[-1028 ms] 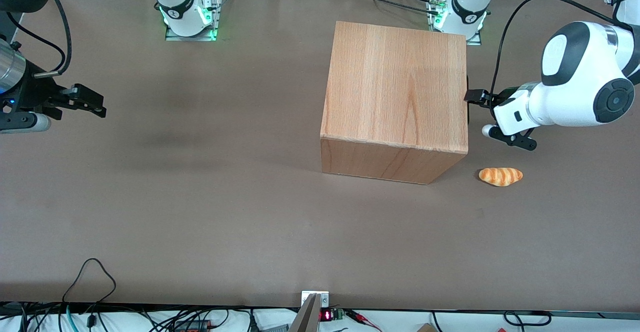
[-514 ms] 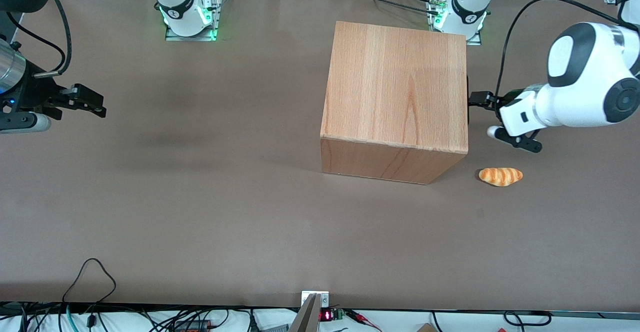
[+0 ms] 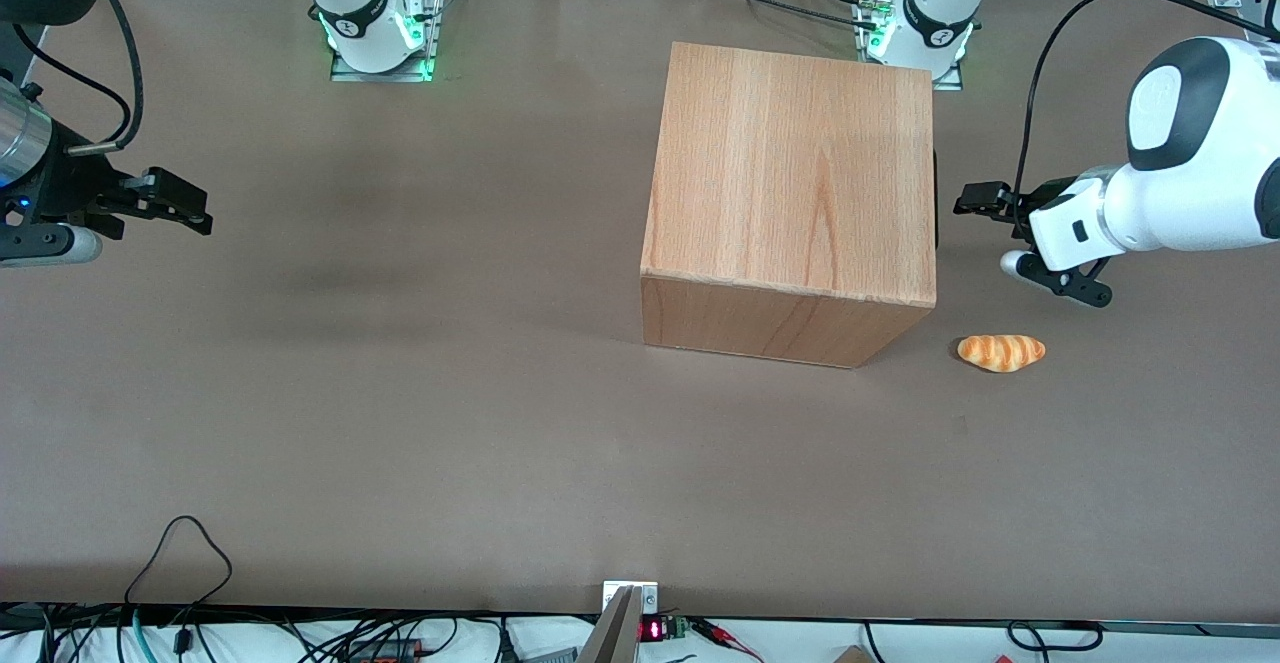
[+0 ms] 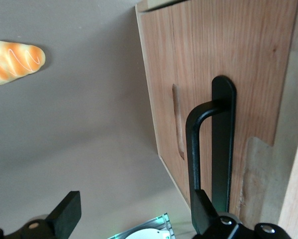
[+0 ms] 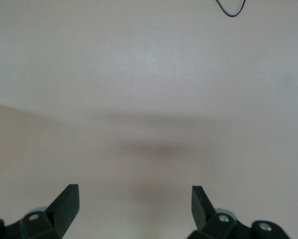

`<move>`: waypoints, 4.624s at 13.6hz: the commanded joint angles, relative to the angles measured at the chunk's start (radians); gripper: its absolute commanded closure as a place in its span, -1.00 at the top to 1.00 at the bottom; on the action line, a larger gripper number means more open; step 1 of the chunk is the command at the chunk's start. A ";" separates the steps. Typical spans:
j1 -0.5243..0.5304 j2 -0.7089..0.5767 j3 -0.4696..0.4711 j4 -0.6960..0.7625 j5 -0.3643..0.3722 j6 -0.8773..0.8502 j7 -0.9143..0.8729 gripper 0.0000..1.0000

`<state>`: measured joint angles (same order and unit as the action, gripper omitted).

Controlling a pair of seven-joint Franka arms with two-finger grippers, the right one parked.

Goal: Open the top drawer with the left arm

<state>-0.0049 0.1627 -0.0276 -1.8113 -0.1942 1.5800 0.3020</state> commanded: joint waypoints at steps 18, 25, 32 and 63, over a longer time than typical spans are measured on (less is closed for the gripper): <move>-0.009 0.051 -0.006 -0.025 -0.064 0.008 0.034 1.00; -0.009 0.081 -0.011 -0.025 -0.076 0.038 0.055 1.00; -0.003 0.112 -0.009 -0.025 -0.067 0.097 0.121 1.00; 0.193 0.181 0.012 0.078 0.111 0.097 0.144 1.00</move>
<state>0.1777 0.2833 -0.0229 -1.7821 -0.1500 1.6391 0.4577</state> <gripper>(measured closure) 0.000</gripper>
